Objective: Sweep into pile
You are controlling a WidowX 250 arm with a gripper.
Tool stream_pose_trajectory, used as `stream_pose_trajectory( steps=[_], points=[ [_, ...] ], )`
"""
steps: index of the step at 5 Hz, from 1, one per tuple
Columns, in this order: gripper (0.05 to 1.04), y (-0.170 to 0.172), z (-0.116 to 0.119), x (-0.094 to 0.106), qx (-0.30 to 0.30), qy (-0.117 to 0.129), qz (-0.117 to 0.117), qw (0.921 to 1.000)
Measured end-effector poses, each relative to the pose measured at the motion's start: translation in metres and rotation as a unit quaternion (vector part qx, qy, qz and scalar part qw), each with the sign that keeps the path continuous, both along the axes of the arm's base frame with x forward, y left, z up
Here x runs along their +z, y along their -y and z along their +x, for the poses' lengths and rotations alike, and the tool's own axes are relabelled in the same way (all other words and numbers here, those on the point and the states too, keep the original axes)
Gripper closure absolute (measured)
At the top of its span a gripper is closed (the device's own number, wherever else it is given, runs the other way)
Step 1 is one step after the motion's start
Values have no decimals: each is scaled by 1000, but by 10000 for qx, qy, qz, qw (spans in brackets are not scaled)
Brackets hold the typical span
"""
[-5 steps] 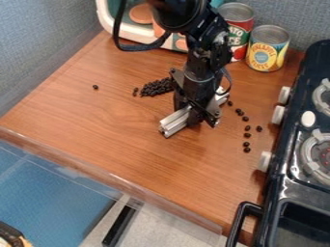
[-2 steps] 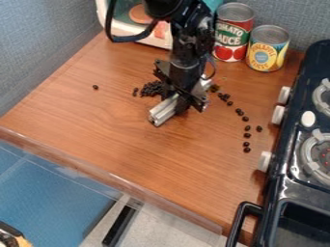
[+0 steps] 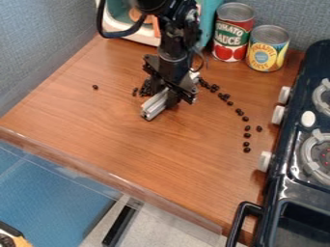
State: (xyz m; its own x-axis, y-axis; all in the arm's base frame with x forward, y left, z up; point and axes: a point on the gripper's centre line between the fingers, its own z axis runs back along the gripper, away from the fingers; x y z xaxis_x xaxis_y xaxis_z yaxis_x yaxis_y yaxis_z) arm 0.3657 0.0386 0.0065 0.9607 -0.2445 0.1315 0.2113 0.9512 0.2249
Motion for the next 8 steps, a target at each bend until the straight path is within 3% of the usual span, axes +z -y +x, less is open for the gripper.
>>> stream_pose_trajectory(
  steps=[2,3,4,5,6,8],
  points=[
    [686,11,-16,6,-228,-146,-413,9988],
    [686,24,-17,26,-433,-8,-825,9957],
    [686,28,-19,48,-646,264,-1077,9917],
    [686,33,-29,68,-1098,447,-1149,9863],
    [686,36,-40,54,-2018,121,-768,9763],
    [686,63,-62,26,-3173,-325,-335,9472]
  ],
)
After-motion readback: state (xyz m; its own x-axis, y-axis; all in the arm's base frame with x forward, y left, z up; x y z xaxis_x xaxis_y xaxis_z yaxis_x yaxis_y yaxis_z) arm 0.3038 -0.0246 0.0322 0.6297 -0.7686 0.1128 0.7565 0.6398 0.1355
